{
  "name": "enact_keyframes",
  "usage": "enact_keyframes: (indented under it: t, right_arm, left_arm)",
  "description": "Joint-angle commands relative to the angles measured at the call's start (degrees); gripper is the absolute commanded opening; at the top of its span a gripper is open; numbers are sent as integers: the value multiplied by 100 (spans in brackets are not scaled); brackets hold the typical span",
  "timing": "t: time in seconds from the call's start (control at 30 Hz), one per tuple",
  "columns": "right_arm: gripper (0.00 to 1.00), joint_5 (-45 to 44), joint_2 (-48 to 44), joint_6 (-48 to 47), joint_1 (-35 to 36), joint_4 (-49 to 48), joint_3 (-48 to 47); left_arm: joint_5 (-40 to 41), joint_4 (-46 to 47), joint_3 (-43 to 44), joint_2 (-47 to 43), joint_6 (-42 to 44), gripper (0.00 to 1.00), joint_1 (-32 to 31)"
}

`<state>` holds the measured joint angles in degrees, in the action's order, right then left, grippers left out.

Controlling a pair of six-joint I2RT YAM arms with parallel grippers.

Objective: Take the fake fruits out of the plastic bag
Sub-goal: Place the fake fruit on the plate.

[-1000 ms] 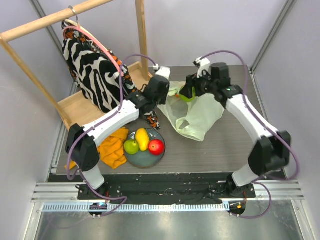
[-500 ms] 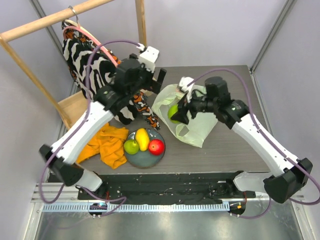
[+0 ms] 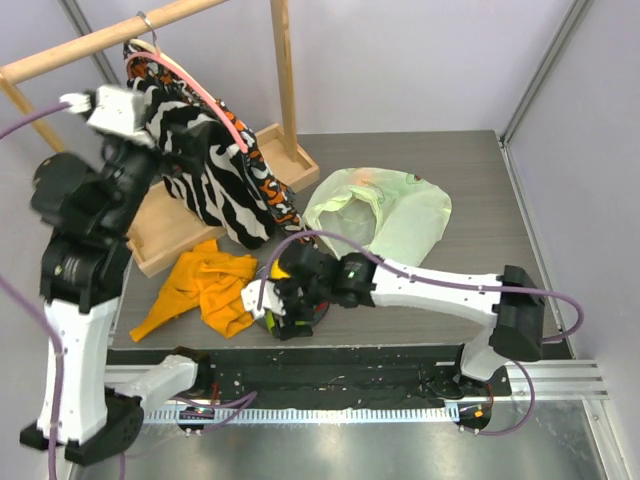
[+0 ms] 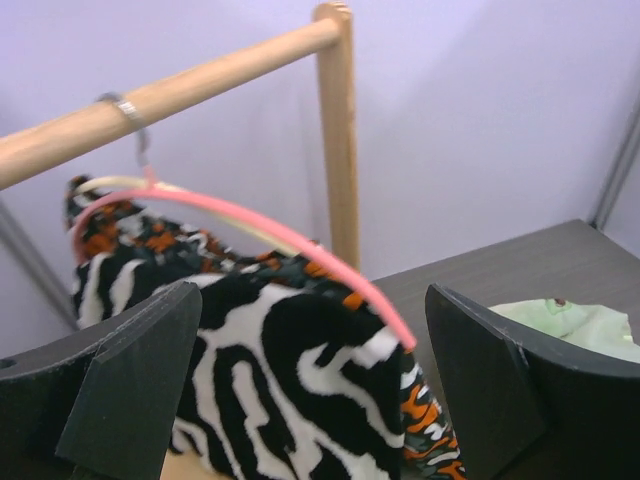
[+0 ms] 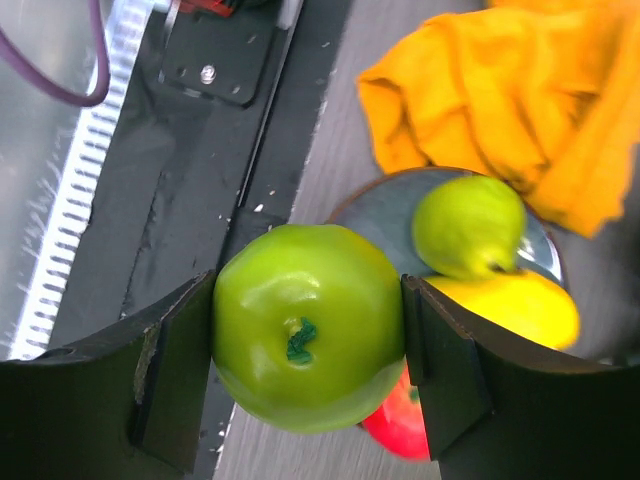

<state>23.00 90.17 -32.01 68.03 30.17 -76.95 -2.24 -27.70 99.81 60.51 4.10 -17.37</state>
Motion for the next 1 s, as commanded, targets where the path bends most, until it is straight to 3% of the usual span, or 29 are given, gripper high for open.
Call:
enact_keyframes:
  t: [0.0, 0.13, 0.4, 0.43, 0.77, 0.83, 0.87, 0.97]
  right_arm:
    - [50, -296, 140, -806, 175, -801, 259]
    - [50, -393, 562, -842, 184, -1075, 295]
    - [53, -402, 1239, -351, 184, -1549, 268]
    - [59, -437, 1257, -298, 176, -1619, 303]
    - [79, -806, 1064, -411, 176, -1945, 707]
    - [86, -833, 959, -368, 184, -1875, 760]
    - [99, -859, 915, -333, 176, -1866, 812]
    - [100, -815, 713, -201, 176, -1884, 900]
  left_arm:
    - [-444, -156, -356, -662, -366, 100, 689]
    - [-681, -376, -603, -1058, -778, 100, 1251]
    - [-1050, -692, -1077, -1586, -937, 100, 1666]
    - [-1085, -719, -1104, -1612, -955, 100, 1710]
    - [-1481, -614, -1368, -1709, -1385, 100, 2123]
    - [-1604, -543, -1394, -1683, -1482, 100, 2176]
    - [-1648, -517, -1394, -1674, -1517, 100, 2228]
    - [-1666, -438, -1420, -1665, -1649, 100, 2325]
